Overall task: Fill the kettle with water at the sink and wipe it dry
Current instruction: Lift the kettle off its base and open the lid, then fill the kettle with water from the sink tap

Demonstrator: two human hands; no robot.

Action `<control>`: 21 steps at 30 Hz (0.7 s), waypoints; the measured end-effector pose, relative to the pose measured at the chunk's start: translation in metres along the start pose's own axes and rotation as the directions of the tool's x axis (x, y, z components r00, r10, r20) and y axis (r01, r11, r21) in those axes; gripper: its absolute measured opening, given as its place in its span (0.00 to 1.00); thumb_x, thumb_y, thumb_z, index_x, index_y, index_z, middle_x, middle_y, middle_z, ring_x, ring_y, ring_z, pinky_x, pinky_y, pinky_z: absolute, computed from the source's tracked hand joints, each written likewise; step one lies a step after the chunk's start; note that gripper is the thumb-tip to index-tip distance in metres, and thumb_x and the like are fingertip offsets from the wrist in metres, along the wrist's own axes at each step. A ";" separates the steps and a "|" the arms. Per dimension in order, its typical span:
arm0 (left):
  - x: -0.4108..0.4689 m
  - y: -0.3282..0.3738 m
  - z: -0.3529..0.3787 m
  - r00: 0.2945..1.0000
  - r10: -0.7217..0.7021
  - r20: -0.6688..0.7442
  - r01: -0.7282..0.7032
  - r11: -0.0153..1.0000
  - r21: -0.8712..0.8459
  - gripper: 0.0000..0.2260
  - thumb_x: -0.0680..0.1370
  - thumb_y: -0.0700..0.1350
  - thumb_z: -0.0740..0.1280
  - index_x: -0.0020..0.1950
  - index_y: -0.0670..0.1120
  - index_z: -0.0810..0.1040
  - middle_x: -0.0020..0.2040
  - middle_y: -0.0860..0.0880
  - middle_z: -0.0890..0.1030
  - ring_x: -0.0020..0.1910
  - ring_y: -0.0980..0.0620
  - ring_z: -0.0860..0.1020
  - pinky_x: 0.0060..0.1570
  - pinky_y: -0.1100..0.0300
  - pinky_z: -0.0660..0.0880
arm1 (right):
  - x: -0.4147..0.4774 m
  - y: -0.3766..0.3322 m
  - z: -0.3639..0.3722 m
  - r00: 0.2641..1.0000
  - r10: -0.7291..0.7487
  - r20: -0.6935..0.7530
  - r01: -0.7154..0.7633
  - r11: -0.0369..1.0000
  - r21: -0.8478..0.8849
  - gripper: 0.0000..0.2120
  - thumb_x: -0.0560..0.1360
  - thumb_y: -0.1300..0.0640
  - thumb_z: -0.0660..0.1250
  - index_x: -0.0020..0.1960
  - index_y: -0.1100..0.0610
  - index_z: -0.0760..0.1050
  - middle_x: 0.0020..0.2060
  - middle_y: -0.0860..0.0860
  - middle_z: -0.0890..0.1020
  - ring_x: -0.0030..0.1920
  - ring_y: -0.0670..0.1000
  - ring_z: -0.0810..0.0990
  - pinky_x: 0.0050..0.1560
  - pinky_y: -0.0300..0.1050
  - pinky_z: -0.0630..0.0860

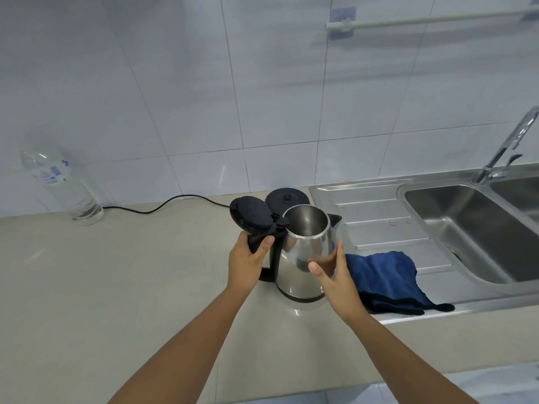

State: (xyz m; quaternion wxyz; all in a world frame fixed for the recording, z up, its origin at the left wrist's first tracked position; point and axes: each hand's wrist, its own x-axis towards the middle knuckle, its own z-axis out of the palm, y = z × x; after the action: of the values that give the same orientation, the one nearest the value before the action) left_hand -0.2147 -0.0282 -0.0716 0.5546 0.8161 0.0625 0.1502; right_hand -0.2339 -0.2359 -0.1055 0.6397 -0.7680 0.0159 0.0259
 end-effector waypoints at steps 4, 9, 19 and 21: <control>0.012 -0.001 0.006 0.999 -0.034 -0.032 0.031 0.996 -0.080 0.13 0.75 0.55 0.71 0.55 0.51 0.79 0.47 0.60 0.82 0.46 0.71 0.77 0.42 0.78 0.69 | 0.006 -0.001 0.007 0.999 0.005 -0.048 -0.004 1.000 0.030 0.48 0.69 0.36 0.70 0.79 0.40 0.46 0.61 0.23 0.69 0.63 0.34 0.68 0.65 0.42 0.65; 0.038 0.018 0.018 0.997 -0.038 -0.068 0.032 0.996 -0.088 0.14 0.72 0.59 0.71 0.43 0.49 0.76 0.38 0.54 0.78 0.35 0.64 0.76 0.34 0.74 0.69 | 0.014 -0.023 0.000 0.994 -0.005 -0.110 0.011 0.998 0.059 0.47 0.68 0.34 0.70 0.79 0.41 0.50 0.71 0.45 0.71 0.70 0.48 0.70 0.70 0.48 0.68; 0.089 0.119 0.136 0.992 0.089 0.089 -0.076 0.987 -0.140 0.19 0.72 0.62 0.71 0.40 0.47 0.73 0.34 0.54 0.77 0.32 0.61 0.75 0.33 0.67 0.68 | 0.054 -0.052 -0.121 0.923 -0.089 -0.373 0.127 0.989 0.079 0.50 0.64 0.27 0.69 0.78 0.39 0.51 0.58 0.36 0.80 0.63 0.37 0.75 0.66 0.43 0.70; 0.091 0.115 0.140 0.991 0.095 0.096 -0.081 0.986 -0.144 0.19 0.72 0.62 0.70 0.40 0.47 0.73 0.36 0.52 0.78 0.35 0.56 0.75 0.34 0.63 0.68 | 0.052 -0.053 -0.122 0.928 -0.076 -0.366 0.108 0.992 0.069 0.49 0.64 0.26 0.68 0.78 0.37 0.49 0.61 0.36 0.78 0.65 0.38 0.73 0.66 0.43 0.69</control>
State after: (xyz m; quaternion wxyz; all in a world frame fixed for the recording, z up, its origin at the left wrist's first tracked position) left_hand -0.0916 -0.1710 0.0035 0.6055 0.7839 -0.0130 0.1365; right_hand -0.1769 -0.3460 -0.0343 0.6595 -0.7306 0.0984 -0.1469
